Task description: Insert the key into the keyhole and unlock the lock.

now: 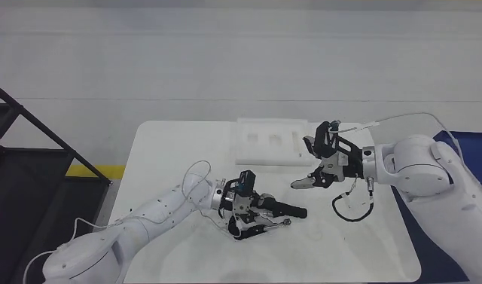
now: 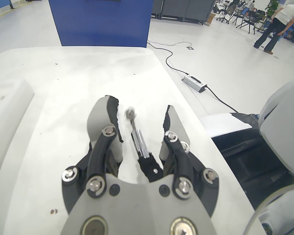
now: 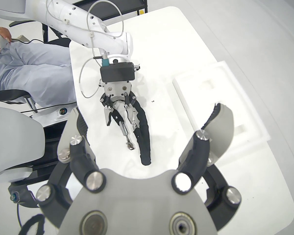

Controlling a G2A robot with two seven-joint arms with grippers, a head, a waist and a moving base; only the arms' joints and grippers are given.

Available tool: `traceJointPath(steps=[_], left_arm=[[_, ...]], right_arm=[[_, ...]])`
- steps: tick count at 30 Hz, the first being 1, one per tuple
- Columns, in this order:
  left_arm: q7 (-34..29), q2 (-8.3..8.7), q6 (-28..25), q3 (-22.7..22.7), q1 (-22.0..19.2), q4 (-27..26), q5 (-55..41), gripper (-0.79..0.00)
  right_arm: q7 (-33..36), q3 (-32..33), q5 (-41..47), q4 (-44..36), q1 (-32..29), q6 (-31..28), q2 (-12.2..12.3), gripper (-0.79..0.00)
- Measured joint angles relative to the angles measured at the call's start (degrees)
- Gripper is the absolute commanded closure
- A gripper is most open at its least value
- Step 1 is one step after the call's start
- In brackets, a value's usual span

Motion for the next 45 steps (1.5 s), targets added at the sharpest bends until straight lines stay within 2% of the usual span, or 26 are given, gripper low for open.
traceJointPath(steps=[6,10,14,21,26,36,45], left_arm=[[0.0,1.20,0.0,0.1,-3.5,1.1,-7.3,-0.785],[0.0,3.21,0.0,-0.1,-7.9,1.1,-12.5,-0.785],[0.0,4.96,0.0,0.4,-13.1,1.8,-12.8,-0.785],[0.0,6.72,0.0,4.9,-19.6,0.7,-18.6,-0.785],[0.0,6.92,0.0,5.1,-20.1,0.4,-19.3,-0.785],[0.0,7.47,0.0,3.4,-24.7,2.2,-26.3,-0.785],[0.0,7.45,0.0,3.4,-24.6,2.2,-26.4,-0.784]], right_arm=[[-3.0,-2.2,0.8,7.3,2.5,-5.8,-0.8,-0.785],[-5.7,-4.4,0.7,13.1,6.5,-10.0,-1.9,-0.785],[-8.9,-7.1,0.5,19.3,11.4,-13.1,-3.4,-0.785],[-12.3,-11.9,0.1,27.9,20.3,-17.2,-6.2,-0.785],[-12.4,-12.2,0.0,28.5,21.3,-17.3,-6.4,-0.785],[-12.9,-11.6,-0.4,28.4,25.1,-16.8,-6.8,-0.785],[-12.9,-11.6,-0.4,28.4,25.1,-16.8,-6.8,-0.785]])
